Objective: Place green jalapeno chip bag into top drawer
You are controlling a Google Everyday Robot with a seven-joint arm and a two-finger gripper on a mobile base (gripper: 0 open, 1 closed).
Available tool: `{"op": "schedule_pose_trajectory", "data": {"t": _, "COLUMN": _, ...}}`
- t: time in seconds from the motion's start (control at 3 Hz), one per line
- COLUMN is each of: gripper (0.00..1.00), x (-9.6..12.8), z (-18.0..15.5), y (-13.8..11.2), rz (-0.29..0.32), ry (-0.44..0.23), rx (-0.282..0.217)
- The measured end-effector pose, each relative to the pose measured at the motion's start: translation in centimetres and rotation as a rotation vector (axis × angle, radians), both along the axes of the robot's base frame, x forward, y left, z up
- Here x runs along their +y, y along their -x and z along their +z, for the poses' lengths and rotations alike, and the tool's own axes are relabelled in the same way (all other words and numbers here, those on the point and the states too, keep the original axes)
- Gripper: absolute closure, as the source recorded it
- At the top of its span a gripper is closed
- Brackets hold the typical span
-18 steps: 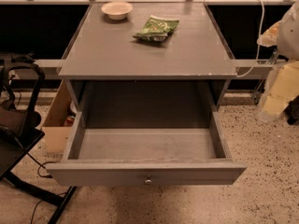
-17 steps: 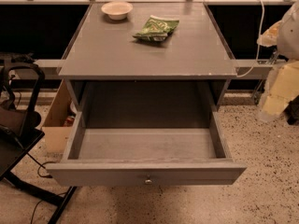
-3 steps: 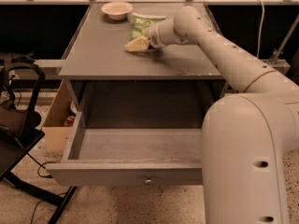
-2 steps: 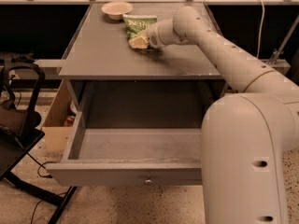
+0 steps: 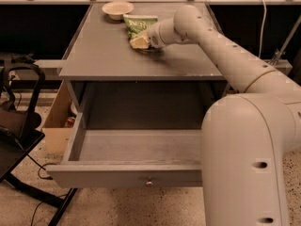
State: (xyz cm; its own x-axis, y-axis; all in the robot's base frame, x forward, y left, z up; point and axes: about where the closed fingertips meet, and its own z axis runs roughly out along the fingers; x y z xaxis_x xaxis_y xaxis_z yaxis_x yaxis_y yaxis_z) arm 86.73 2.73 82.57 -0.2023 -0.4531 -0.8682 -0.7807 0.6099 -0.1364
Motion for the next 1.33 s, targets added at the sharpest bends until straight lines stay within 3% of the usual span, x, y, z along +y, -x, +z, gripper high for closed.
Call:
{"op": "schedule_pose_trajectory", "data": {"t": 0.33, "gripper": 1.00, "x": 0.2, "z": 0.6, "y": 0.0, "rz": 0.000, "ry": 0.000, "rx": 0.000}}
{"op": "schedule_pose_trajectory", "data": {"t": 0.67, "gripper": 1.00, "x": -2.3, "z": 4.2, "y": 4.0, "rz": 0.062, "ry": 0.014, "rx": -0.021}}
{"op": "schedule_pose_trajectory", "data": {"t": 1.0, "gripper": 1.00, "x": -8.8, "z": 11.4, "y": 10.7, "rz": 0.097, "ry": 0.059, "rx": -0.115}}
{"op": "schedule_pose_trajectory", "data": {"t": 1.33, "gripper": 1.00, "x": -15.4, "z": 17.4, "y": 19.9, "rz": 0.117, "ry": 0.152, "rx": -0.153}}
